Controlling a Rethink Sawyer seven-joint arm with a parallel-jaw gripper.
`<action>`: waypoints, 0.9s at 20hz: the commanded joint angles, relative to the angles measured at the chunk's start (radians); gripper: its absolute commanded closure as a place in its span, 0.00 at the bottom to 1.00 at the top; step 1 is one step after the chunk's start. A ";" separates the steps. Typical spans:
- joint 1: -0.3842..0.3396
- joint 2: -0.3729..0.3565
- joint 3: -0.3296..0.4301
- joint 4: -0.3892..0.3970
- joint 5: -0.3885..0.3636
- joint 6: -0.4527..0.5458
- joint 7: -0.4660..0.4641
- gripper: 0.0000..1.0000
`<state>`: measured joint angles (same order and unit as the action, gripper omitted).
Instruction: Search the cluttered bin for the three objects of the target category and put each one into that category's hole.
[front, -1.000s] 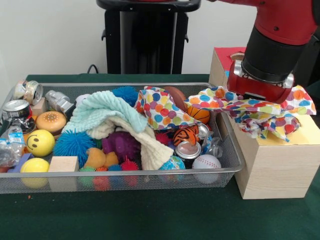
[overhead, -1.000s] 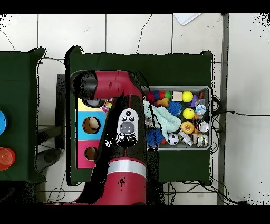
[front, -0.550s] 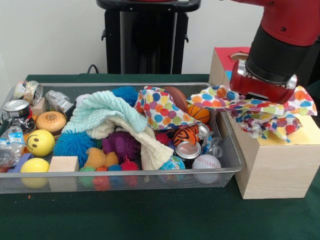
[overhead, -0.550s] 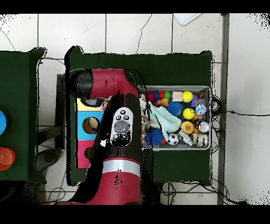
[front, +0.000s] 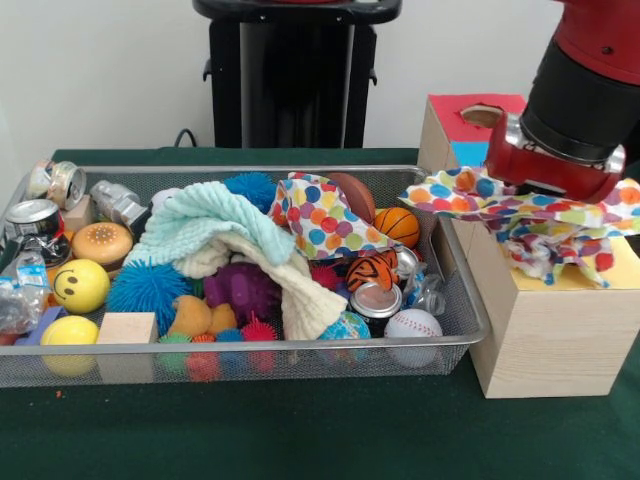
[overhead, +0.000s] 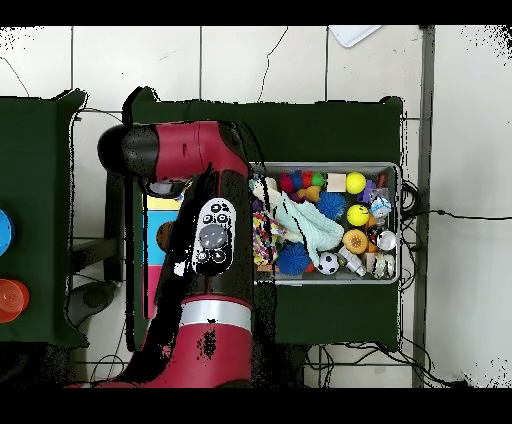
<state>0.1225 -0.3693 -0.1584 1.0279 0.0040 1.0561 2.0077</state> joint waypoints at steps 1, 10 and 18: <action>0.012 0.046 0.048 -0.054 0.033 0.157 0.179 1.00; 0.021 0.085 0.044 -0.070 0.031 0.097 0.199 1.00; -0.020 0.097 0.097 0.051 0.077 -0.129 0.194 1.00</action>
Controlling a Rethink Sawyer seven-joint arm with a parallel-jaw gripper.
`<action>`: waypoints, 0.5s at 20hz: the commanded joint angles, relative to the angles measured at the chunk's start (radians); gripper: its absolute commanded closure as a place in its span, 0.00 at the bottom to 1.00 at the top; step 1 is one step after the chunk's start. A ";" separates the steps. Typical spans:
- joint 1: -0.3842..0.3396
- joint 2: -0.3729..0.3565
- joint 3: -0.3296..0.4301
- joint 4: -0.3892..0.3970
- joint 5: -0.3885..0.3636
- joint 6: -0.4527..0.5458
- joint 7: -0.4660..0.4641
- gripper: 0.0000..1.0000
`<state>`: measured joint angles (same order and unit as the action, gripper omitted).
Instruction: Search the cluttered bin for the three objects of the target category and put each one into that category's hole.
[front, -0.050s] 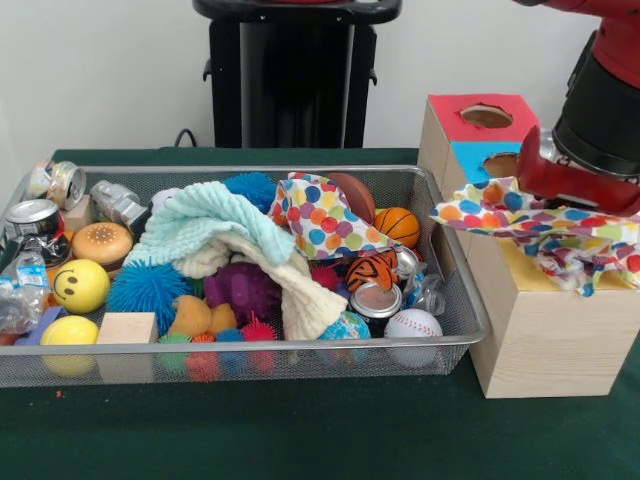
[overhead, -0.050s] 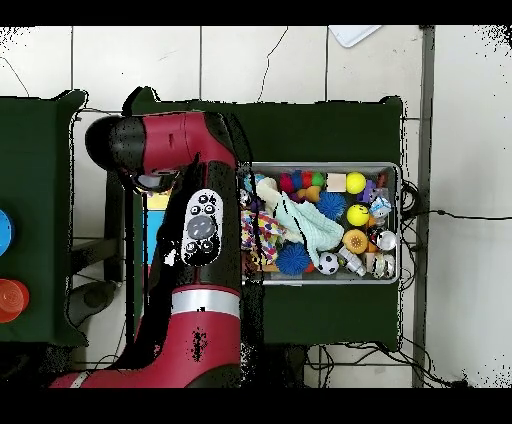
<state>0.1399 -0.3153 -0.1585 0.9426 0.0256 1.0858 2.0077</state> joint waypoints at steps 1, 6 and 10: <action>-0.047 0.037 0.111 0.161 0.065 -0.190 0.182 1.00; -0.049 0.027 0.109 0.208 0.090 -0.256 0.177 0.00; -0.043 0.028 0.097 0.214 0.109 -0.250 0.174 0.00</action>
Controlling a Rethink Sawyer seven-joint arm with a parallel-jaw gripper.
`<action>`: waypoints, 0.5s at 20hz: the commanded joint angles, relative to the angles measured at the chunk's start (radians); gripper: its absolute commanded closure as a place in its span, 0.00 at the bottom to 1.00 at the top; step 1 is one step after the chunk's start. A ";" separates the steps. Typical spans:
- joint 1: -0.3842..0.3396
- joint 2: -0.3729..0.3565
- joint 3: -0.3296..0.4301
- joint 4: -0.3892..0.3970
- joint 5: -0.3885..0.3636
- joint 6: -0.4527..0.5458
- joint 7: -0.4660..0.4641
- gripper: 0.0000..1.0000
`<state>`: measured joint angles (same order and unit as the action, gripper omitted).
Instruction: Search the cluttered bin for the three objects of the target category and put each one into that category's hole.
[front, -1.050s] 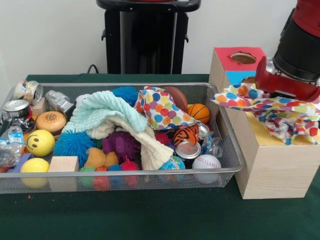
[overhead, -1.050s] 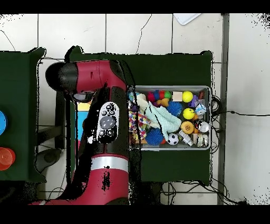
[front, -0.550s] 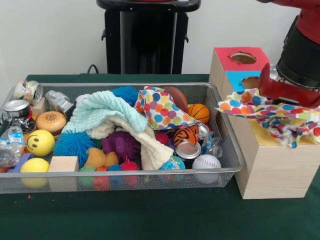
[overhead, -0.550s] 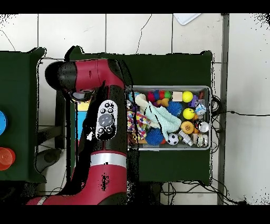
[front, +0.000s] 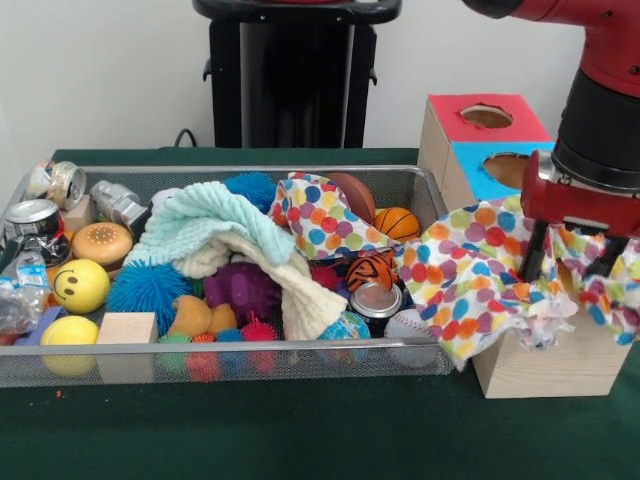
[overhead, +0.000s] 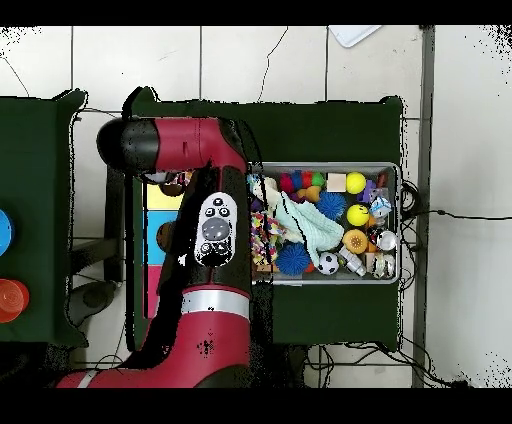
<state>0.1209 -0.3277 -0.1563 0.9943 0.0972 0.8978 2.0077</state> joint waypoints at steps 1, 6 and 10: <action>-0.022 0.039 0.091 0.162 0.041 -0.053 0.172 0.00; -0.011 0.023 0.070 0.161 0.051 -0.007 0.169 0.00; -0.008 -0.002 0.065 0.191 0.056 0.004 0.161 0.00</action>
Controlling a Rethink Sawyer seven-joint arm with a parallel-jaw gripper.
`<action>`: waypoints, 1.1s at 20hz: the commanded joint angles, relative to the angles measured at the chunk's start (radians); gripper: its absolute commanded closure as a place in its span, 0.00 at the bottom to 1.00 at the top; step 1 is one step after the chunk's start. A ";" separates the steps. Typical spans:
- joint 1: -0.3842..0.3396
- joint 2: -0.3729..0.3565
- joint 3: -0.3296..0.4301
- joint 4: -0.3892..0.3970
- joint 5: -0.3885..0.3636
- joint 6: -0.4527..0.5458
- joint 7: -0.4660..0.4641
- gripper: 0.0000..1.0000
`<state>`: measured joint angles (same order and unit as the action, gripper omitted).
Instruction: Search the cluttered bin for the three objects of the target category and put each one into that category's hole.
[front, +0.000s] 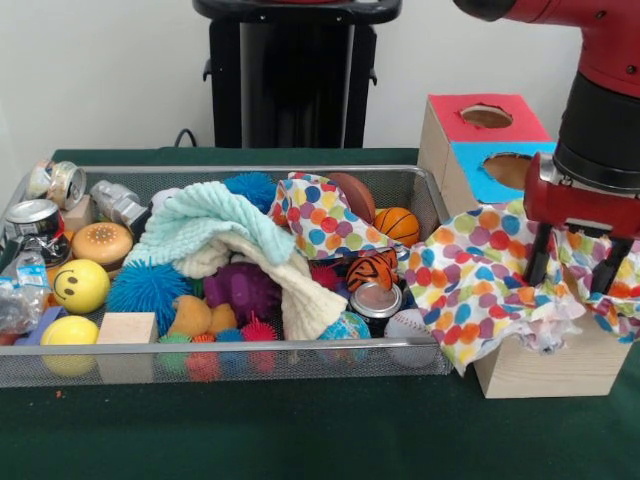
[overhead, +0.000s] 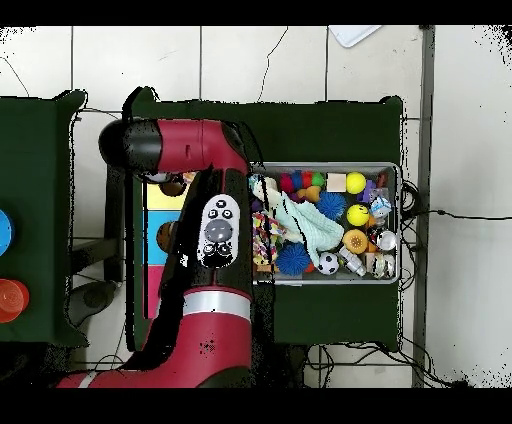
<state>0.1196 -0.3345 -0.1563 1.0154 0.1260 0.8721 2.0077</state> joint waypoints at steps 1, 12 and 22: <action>-0.003 -0.009 0.064 0.193 0.029 0.020 0.162 0.00; 0.023 -0.036 0.064 0.266 0.034 -0.015 0.174 0.00; 0.015 -0.018 0.070 0.247 0.036 -0.021 0.164 1.00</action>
<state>0.1440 -0.3912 -0.1564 1.1425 0.1367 0.8714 2.0077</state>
